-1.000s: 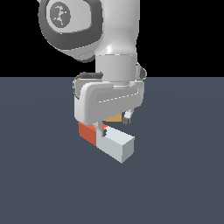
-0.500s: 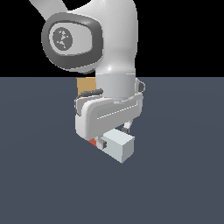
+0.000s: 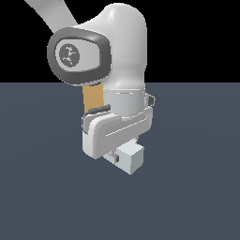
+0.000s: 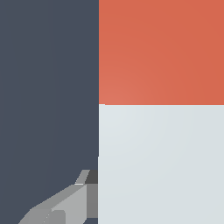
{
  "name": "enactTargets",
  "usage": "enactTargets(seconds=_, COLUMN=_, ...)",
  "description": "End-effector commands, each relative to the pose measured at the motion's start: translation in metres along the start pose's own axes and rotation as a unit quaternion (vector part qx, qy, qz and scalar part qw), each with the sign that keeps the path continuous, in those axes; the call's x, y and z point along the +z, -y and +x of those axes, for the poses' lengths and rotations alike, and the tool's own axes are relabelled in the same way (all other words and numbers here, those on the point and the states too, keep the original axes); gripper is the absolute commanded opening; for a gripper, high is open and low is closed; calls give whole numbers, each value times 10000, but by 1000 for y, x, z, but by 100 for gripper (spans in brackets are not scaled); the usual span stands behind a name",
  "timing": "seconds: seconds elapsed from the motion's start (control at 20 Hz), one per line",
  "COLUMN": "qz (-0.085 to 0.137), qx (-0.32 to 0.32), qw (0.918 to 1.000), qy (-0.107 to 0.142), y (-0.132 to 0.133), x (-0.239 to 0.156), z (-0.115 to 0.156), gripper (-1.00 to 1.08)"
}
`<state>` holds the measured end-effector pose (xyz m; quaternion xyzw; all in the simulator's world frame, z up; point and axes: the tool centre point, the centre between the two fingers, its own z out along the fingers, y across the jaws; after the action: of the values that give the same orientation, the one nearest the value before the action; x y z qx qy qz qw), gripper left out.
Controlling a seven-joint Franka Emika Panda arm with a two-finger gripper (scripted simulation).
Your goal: Insert the peg into the horizontal hole in a box.
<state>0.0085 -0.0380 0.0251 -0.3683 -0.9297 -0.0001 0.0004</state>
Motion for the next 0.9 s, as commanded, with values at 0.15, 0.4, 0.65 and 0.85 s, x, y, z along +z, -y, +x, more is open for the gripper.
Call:
enactTargets(seconds=0.15, qz=0, qx=0, qw=10000, qy=4, y=0, x=0, z=-1, gripper=-100)
enactTargets(seconds=0.4, qz=-1, qx=15, qw=10000, qy=1, y=0, x=0, z=0, gripper=-100)
enactTargets(seconds=0.65, qz=-1, qx=185, qw=9998, qy=1, y=3, x=-2, z=4, gripper=-100)
enactTargets(seconds=0.85, qz=-2, qx=456, qw=9990, qy=2, y=7, x=-4, z=9, gripper=-100)
